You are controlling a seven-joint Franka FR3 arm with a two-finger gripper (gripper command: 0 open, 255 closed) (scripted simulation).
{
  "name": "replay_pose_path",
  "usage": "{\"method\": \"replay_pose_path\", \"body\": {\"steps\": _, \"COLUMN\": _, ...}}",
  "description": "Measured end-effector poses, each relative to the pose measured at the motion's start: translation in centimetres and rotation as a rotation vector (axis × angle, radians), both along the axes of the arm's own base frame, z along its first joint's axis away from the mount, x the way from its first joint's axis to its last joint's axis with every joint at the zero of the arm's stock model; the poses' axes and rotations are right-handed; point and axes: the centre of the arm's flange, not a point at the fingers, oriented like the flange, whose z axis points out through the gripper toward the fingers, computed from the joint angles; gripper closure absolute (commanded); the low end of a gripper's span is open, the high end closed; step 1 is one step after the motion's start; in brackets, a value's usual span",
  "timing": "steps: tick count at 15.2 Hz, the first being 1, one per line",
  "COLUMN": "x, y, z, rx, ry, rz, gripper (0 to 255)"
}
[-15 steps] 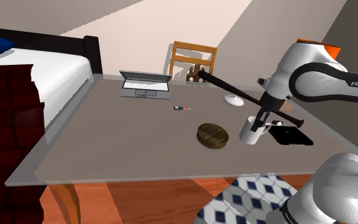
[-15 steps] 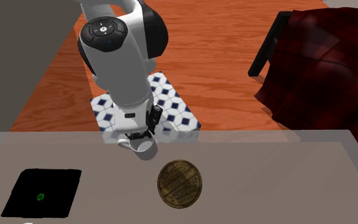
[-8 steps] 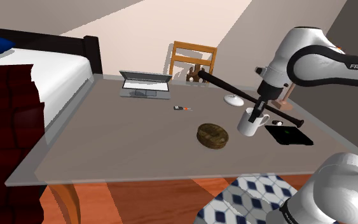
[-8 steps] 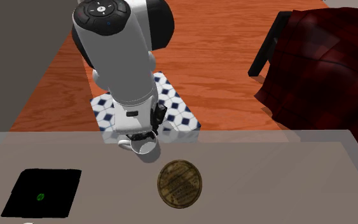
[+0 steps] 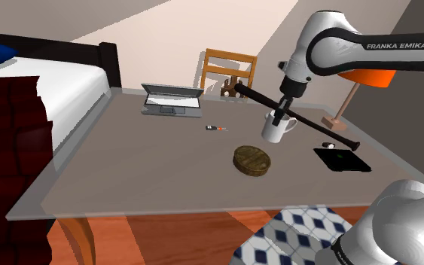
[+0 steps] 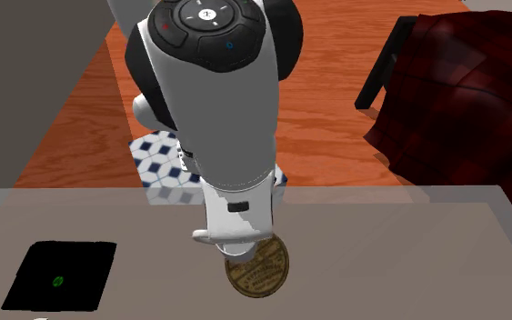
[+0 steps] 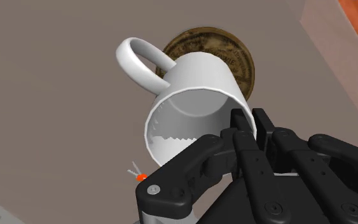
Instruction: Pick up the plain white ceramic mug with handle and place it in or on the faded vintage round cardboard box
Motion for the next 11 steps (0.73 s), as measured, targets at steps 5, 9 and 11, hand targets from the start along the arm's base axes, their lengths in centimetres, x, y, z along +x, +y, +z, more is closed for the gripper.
{"method": "replay_pose_path", "body": {"steps": 5, "x": 2.2, "y": 0.6, "z": -1.0, "rx": 0.000, "ry": 0.000, "rz": 0.000, "gripper": 255}}
{"method": "replay_pose_path", "body": {"steps": 9, "x": 2.4, "y": 0.6, "z": -3.1, "rx": 0.000, "ry": 0.001, "rz": 0.000, "gripper": 255}}
{"method": "replay_pose_path", "body": {"steps": 11, "x": 2.4, "y": 0.5, "z": -4.1, "rx": 0.000, "ry": 0.001, "rz": 0.000, "gripper": 255}}
